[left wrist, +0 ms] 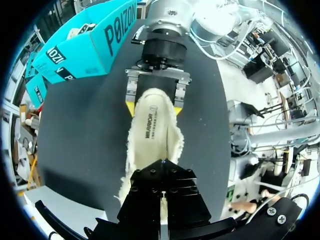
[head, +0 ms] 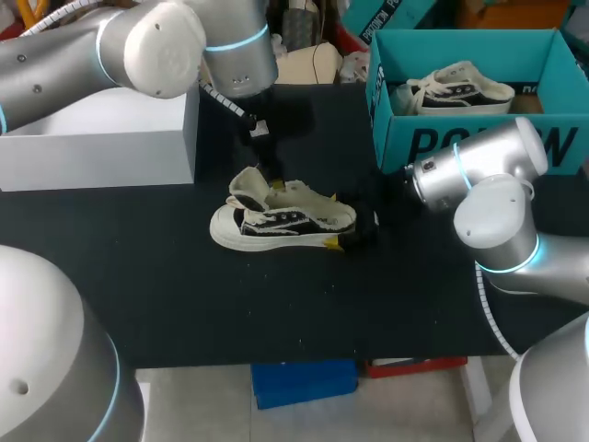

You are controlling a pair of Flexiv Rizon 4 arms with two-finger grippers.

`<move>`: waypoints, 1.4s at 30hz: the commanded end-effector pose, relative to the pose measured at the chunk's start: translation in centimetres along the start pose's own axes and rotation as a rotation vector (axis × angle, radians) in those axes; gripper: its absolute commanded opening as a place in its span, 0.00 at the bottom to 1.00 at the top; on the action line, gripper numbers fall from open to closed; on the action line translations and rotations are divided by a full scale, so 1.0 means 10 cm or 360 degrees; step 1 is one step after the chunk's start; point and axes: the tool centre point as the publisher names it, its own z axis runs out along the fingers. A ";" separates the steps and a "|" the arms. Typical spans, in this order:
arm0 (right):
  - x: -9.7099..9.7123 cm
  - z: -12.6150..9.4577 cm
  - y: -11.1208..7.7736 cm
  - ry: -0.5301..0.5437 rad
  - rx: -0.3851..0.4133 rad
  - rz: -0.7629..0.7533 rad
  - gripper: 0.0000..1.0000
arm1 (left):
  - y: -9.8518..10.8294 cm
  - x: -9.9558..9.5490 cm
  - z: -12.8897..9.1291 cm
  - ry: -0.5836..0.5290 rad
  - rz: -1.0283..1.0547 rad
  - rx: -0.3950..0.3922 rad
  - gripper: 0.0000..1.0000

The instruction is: Take the shoe out of the shoebox, open the shoe tongue, remove and reinsert the insole, then place the shoe into the shoebox

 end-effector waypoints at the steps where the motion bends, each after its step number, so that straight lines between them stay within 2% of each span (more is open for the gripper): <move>1: 0.01 0.08 -0.06 -0.0002 0.0004 0.0004 0.00 | -0.12 -0.18 0.17 0.0061 0.0008 -0.0017 0.00; 7: 0.01 0.08 -0.06 -0.0002 0.0004 0.0004 0.00 | -0.17 -0.27 0.35 0.0132 0.0041 -0.0017 0.00; 14: 0.01 0.08 -0.06 -0.0002 0.0004 0.0004 0.00 | -0.20 -0.27 0.49 0.0182 0.0077 -0.0027 0.00; 31: 0.01 0.08 -0.06 -0.0002 0.0004 0.0004 0.00 | -0.15 0.02 0.92 0.0284 0.0081 -0.0079 0.00; 42: 0.01 0.08 -0.06 -0.0002 0.0004 0.0004 0.00 | -0.13 0.04 1.12 0.0310 0.0066 -0.0085 0.00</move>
